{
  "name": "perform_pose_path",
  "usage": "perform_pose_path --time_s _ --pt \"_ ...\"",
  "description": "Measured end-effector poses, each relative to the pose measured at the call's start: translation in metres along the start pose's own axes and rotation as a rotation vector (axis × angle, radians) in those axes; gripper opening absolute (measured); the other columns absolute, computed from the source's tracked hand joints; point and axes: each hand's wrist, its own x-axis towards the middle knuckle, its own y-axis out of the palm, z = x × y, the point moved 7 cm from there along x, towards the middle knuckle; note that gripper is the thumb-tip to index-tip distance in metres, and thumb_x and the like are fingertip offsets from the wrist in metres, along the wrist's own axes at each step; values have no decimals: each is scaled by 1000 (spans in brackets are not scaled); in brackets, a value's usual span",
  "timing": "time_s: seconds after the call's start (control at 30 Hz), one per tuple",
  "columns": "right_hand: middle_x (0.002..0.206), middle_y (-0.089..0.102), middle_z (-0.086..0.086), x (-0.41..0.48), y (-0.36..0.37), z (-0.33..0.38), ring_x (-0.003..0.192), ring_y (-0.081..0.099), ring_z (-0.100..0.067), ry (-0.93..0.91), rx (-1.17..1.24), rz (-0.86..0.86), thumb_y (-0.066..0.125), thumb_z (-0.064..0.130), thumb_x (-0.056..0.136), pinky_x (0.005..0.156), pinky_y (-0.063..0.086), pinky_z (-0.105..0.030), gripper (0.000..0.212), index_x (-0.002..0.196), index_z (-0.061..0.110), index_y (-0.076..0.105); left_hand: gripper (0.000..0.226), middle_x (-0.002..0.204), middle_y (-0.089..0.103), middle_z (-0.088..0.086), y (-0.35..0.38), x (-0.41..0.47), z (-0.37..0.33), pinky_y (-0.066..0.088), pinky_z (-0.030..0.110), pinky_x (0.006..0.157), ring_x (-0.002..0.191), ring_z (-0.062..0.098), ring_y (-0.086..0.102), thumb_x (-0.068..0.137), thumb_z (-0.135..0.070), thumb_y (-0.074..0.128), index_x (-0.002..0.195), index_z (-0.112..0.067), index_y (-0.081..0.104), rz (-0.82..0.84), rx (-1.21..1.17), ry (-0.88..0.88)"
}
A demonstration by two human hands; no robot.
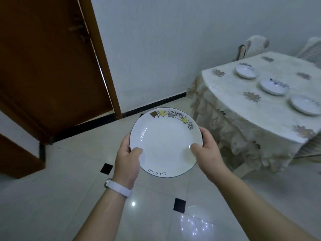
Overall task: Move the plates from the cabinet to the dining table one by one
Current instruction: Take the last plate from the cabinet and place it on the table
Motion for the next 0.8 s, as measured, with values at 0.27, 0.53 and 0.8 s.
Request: perform_pose_path --time_s 0.27,0.53,0.8 --pt "112 66 3 67 -47 -10 99 64 -23 43 56 -138 45 14 66 68 53 -34 54 108 45 58 55 104 73 -12 73 72 3 52 34 77 97 13 67 69 -8 49 100 -49 68 109 53 -36" --pt "102 69 11 191 -85 3 96 64 -16 37 152 -109 45 -3 80 66 54 -28 52 109 38 58 59 112 71 -10 152 173 -5 52 34 76 105 17 65 83 4 47 124 -36 60 114 144 -15" --pt "109 65 18 297 -167 29 100 63 -11 44 140 -165 44 16 66 74 55 -34 59 116 47 52 57 108 72 -7 277 267 -18 53 37 81 102 18 66 85 9 43 117 -34 63 140 171 12"
